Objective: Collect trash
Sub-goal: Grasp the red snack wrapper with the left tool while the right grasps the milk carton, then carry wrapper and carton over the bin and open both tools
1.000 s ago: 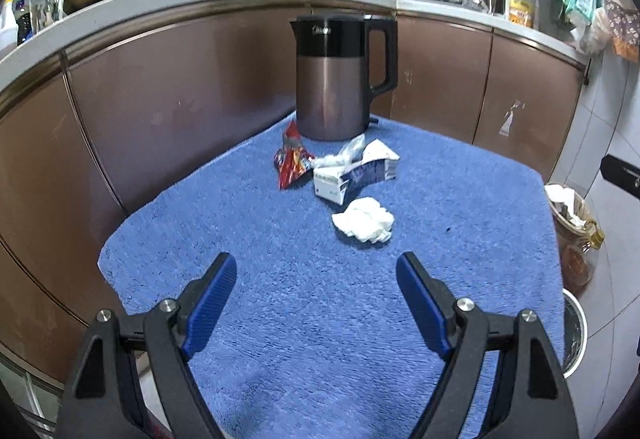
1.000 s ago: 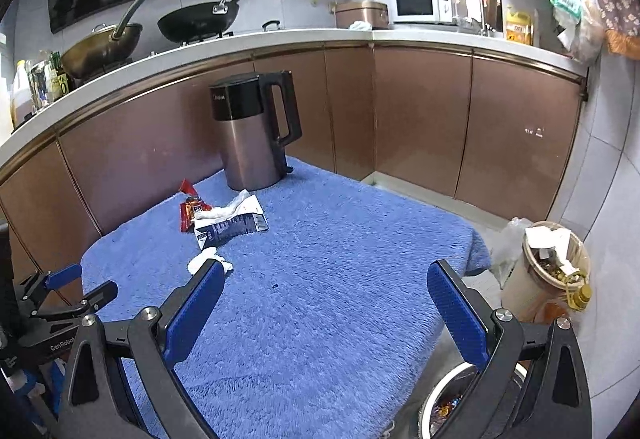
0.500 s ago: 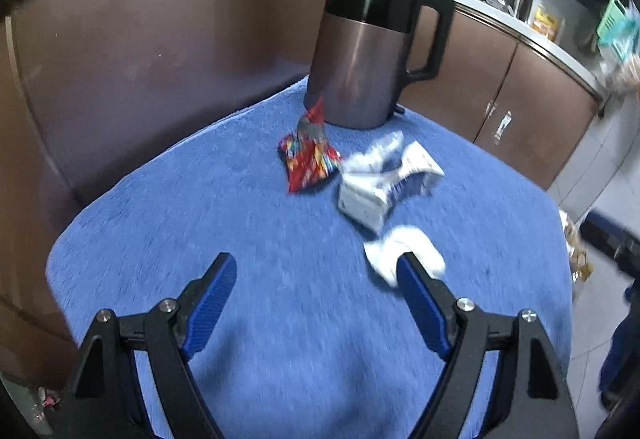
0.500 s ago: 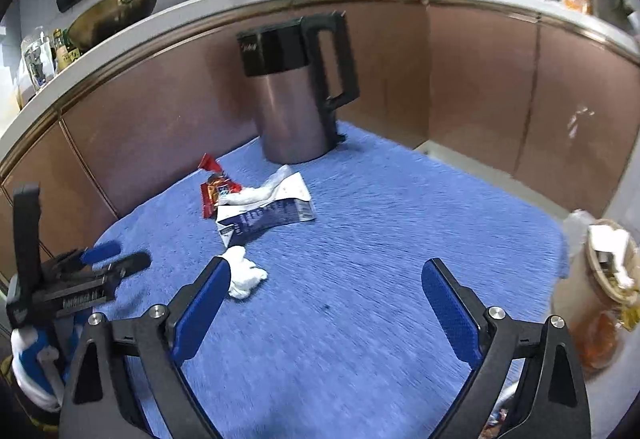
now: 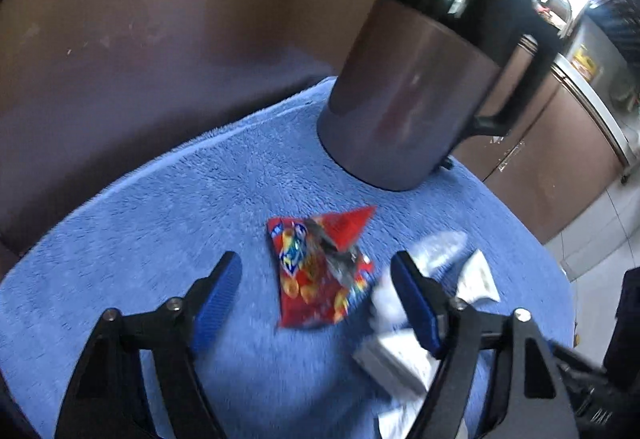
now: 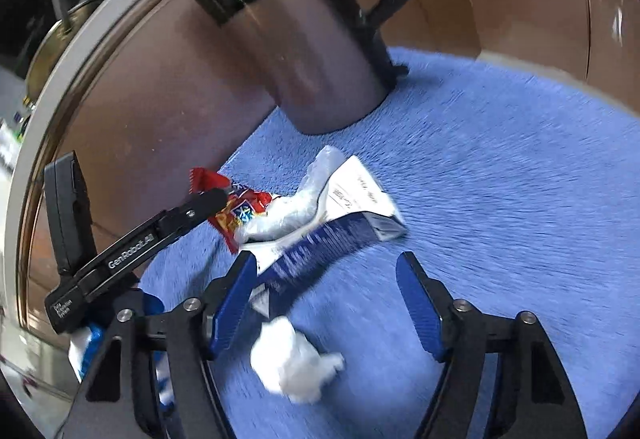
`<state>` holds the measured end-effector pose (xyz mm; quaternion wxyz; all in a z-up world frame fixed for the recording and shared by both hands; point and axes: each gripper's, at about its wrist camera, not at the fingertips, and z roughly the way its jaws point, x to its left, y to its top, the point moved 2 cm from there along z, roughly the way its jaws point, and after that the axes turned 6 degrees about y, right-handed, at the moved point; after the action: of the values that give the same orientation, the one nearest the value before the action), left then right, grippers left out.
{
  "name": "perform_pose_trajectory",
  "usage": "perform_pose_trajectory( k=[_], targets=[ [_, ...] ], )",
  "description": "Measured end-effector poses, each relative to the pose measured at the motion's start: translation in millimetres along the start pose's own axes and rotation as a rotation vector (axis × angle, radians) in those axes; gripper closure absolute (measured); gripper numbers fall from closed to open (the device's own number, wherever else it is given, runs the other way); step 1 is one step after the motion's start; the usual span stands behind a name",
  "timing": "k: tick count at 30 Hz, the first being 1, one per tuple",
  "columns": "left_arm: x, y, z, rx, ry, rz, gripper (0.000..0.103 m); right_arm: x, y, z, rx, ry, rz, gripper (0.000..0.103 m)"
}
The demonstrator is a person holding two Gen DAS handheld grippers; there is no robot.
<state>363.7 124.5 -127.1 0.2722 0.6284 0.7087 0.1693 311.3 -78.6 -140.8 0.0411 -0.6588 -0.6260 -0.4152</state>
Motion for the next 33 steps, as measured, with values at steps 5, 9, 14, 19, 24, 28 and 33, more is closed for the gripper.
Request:
perform_pose_trajectory(
  k=[5, 9, 14, 19, 24, 28, 33],
  targets=[
    [9, 3, 24, 0.036, -0.006, -0.029, 0.049, 3, 12, 37, 0.034, -0.018, 0.039, 0.038],
    [16, 0, 28, 0.042, -0.032, -0.053, 0.063, 2, 20, 48, 0.042, -0.056, 0.056, 0.045],
    [24, -9, 19, 0.031, -0.063, -0.076, 0.074, -5, 24, 66, 0.062, -0.080, 0.115, 0.060],
    [35, -14, 1, 0.012, -0.069, -0.100, 0.079, -5, 22, 60, 0.040, -0.045, 0.120, 0.073],
    [46, -18, -28, -0.031, -0.079, -0.113, 0.080, 2, 33, 37, -0.029, 0.029, 0.113, 0.074],
    [49, -25, -59, -0.076, -0.089, -0.098, 0.081, 15, 34, 7, -0.073, 0.055, 0.068, 0.074],
    [40, -38, -103, -0.133, -0.114, -0.052, 0.081, 35, 20, -37, -0.117, 0.051, -0.026, 0.074]
  ],
)
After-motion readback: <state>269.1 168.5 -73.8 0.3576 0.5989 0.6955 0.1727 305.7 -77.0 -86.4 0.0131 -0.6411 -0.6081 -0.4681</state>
